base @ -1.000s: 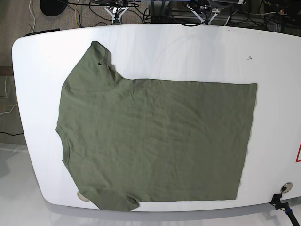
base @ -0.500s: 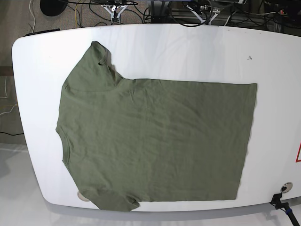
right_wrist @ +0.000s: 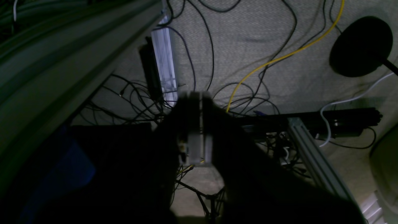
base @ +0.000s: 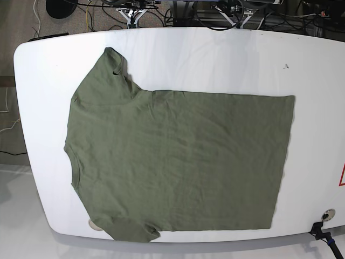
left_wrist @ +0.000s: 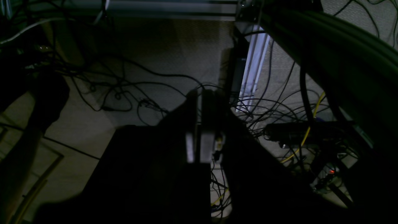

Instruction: Fold the T-shirt properly

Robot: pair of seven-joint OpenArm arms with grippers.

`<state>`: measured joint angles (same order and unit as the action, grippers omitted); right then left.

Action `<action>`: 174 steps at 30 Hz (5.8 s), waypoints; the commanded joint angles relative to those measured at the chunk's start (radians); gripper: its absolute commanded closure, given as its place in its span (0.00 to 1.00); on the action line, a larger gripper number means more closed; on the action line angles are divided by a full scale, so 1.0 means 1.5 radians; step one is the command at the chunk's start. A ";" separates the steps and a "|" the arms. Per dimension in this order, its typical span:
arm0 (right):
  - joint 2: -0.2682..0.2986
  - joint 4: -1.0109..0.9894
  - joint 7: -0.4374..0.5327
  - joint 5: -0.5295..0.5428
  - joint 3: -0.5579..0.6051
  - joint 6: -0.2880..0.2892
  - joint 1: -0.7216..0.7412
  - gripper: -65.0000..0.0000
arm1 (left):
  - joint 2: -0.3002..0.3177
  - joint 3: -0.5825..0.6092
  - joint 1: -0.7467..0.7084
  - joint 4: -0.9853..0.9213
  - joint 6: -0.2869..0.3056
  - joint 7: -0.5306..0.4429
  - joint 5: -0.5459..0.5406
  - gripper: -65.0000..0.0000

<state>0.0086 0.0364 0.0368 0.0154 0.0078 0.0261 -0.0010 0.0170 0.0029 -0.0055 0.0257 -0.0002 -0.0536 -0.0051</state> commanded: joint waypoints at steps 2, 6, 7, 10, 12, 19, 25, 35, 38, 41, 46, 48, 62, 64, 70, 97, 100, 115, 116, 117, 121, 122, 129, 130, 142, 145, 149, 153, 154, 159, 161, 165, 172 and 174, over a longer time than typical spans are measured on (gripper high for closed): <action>0.002 -0.001 -0.001 0.005 0.000 0.003 -0.002 1.00 | 0.001 0.000 -0.003 -0.002 0.000 -0.003 -0.001 0.99; 0.004 0.001 -0.004 0.002 0.001 0.004 -0.005 1.00 | 0.001 0.001 -0.007 0.002 -0.001 -0.003 0.002 0.99; 0.003 0.001 -0.003 0.002 0.000 0.002 -0.006 1.00 | 0.001 0.001 -0.008 0.001 -0.001 -0.004 0.000 0.99; 0.006 0.010 -0.004 0.005 0.001 0.004 -0.017 1.00 | 0.003 0.001 -0.017 0.007 -0.001 -0.010 0.000 0.99; 0.008 0.019 -0.002 0.004 0.002 0.005 -0.029 1.00 | 0.006 0.001 -0.026 0.015 0.000 -0.011 -0.002 0.99; 0.008 0.015 0.004 0.003 0.000 -0.003 -0.020 1.00 | 0.001 0.002 -0.017 0.014 -0.008 -0.005 -0.001 0.98; 0.012 0.017 0.004 -0.001 0.001 -0.002 -0.020 1.00 | 0.002 0.004 -0.019 0.011 -0.007 -0.006 -0.002 0.98; 0.017 0.017 0.054 -0.001 -0.001 -0.003 -0.051 1.00 | 0.023 0.005 -0.068 0.026 -0.007 -0.011 -0.001 0.98; 0.019 0.037 0.088 0.004 -0.003 -0.002 -0.088 1.00 | 0.045 0.021 -0.126 0.088 -0.008 -0.004 -0.010 0.99; 0.024 0.080 0.110 0.012 -0.003 0.002 -0.136 1.00 | 0.060 0.030 -0.197 0.190 -0.008 0.005 -0.007 0.99; 0.024 0.148 0.089 0.009 -0.005 0.011 -0.196 1.00 | 0.079 0.026 -0.245 0.235 0.010 0.005 -0.009 1.00; 0.028 0.190 0.082 0.005 -0.005 0.010 -0.225 1.00 | 0.084 0.026 -0.274 0.273 0.011 0.003 -0.012 1.00; 0.112 0.563 0.070 0.012 -0.001 0.011 -0.482 1.00 | 0.127 0.018 -0.482 0.559 0.122 -0.005 -0.043 1.00; 0.115 0.622 0.068 0.024 -0.003 0.013 -0.522 1.00 | 0.135 0.018 -0.513 0.617 0.142 0.002 -0.047 1.00; 0.124 0.795 0.054 0.092 -0.009 0.020 -0.629 1.00 | 0.152 -0.004 -0.597 0.784 0.156 0.010 -0.050 1.00; 0.160 1.358 -0.105 0.079 -0.118 0.009 -0.773 1.00 | 0.220 -0.131 -0.778 1.306 0.167 0.053 -0.019 1.00; 0.161 1.421 -0.128 0.077 -0.122 0.007 -0.771 1.00 | 0.241 -0.149 -0.772 1.323 0.173 0.073 -0.040 1.00; 0.157 1.461 -0.349 0.189 -0.280 0.165 -0.521 0.99 | 0.247 -0.162 -0.630 1.430 0.182 0.107 -0.077 1.00; 0.155 1.457 -0.367 0.193 -0.287 0.166 -0.502 0.99 | 0.246 -0.163 -0.614 1.426 0.179 0.108 -0.081 1.00; 0.156 1.453 -0.381 0.198 -0.291 0.167 -0.485 0.98 | 0.246 -0.164 -0.597 1.423 0.180 0.111 -0.084 1.00; 0.159 1.423 -0.408 0.200 -0.294 0.166 -0.428 0.85 | 0.245 -0.175 -0.558 1.405 0.186 0.119 -0.092 0.97; 0.158 1.413 -0.409 0.202 -0.295 0.169 -0.417 0.81 | 0.245 -0.178 -0.548 1.396 0.190 0.127 -0.093 0.94; 0.161 1.351 -0.417 0.211 -0.301 0.175 -0.362 0.68 | 0.246 -0.215 -0.526 1.326 0.237 0.172 -0.102 0.73; 0.162 1.344 -0.419 0.212 -0.301 0.175 -0.357 0.67 | 0.247 -0.223 -0.525 1.319 0.235 0.173 -0.104 0.71; 0.180 1.323 -0.396 0.250 -0.388 0.251 -0.352 0.66 | 0.244 -0.224 -0.510 1.306 0.230 0.159 -0.097 0.70; 0.196 1.300 -0.399 0.318 -0.380 0.299 -0.351 0.67 | 0.242 -0.225 -0.504 1.301 0.228 0.130 -0.100 0.63; 0.205 1.240 -0.410 0.341 -0.363 0.323 -0.323 0.66 | 0.240 -0.223 -0.496 1.296 0.231 0.100 -0.098 0.37; 0.209 1.196 -0.414 0.330 -0.326 0.343 -0.290 0.66 | 0.237 -0.223 -0.485 1.277 0.232 0.087 -0.098 0.36; 0.211 1.191 -0.414 0.328 -0.316 0.352 -0.285 0.66 | 0.236 -0.223 -0.480 1.271 0.232 0.087 -0.097 0.37; 0.221 1.156 -0.424 0.327 -0.284 0.400 -0.246 0.67 | 0.233 -0.224 -0.464 1.242 0.231 0.079 -0.097 0.35; 0.224 1.145 -0.427 0.328 -0.280 0.412 -0.236 0.67 | 0.234 -0.224 -0.455 1.231 0.231 0.083 -0.098 0.33; 0.220 1.110 -0.426 0.326 -0.279 0.432 -0.236 0.65 | 0.234 -0.230 -0.451 1.233 0.237 0.060 -0.097 0.33; 0.220 1.056 -0.426 0.325 -0.280 0.441 -0.235 0.65 | 0.234 -0.231 -0.445 1.229 0.241 0.060 -0.095 0.33; 0.220 1.046 -0.427 0.326 -0.280 0.443 -0.233 0.66 | 0.234 -0.232 -0.445 1.231 0.243 0.063 -0.095 0.33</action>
<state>0.3214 1.5948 -0.6254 0.4938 -0.4061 0.6807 -0.3550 0.3573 -0.3340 -0.6701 1.8549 0.3649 0.0593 -0.1398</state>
